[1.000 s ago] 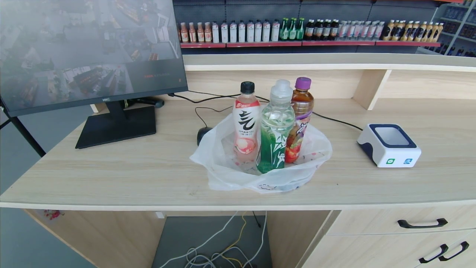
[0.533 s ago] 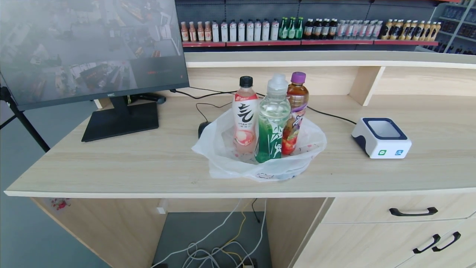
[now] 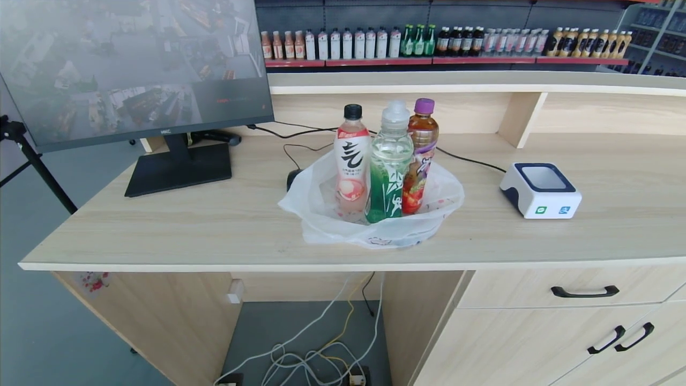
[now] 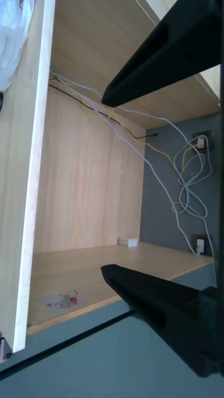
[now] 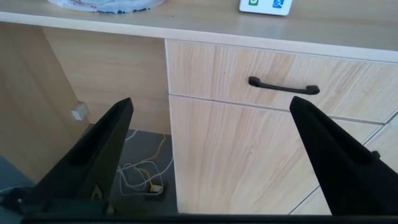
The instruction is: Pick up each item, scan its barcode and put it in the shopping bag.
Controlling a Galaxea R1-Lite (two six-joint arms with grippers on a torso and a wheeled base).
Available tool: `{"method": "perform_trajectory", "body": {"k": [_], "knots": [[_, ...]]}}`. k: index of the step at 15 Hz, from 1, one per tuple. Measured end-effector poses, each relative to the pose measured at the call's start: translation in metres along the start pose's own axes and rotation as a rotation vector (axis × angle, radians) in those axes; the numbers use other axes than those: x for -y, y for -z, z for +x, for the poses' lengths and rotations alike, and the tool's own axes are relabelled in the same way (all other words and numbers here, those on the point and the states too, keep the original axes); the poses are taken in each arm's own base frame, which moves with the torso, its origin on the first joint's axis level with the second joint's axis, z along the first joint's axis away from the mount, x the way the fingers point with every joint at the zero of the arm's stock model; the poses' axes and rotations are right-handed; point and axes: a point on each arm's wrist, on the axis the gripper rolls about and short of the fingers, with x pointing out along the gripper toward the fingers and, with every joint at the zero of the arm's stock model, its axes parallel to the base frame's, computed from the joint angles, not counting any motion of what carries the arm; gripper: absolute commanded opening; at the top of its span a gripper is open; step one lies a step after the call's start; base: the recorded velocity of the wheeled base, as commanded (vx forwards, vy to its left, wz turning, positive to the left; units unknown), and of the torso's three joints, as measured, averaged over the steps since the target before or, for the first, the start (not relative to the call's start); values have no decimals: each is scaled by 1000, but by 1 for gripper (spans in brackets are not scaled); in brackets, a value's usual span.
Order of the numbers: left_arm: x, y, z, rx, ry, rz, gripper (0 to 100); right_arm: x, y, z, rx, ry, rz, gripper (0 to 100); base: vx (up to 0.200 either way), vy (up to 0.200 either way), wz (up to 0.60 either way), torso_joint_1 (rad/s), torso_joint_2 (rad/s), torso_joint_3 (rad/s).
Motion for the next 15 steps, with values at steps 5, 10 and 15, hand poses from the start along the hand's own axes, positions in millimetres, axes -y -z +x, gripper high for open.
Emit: {"method": "perform_trajectory", "body": {"k": [5, 10, 15], "knots": [[0, 0, 0, -1, -2, -6, 100, 0, 0, 0, 0, -2, 0, 100, 0, -200, 0, 8, 0, 2], [0, 0, 0, 0, -1, -7, 100, 0, 0, 0, 0, 0, 0, 100, 0, -200, 0, 2, 1, 3], [0, 0, 0, -1, -1, -8, 100, 0, 0, 0, 0, 0, 0, 100, 0, -200, 0, 0, 4, 0]]}}
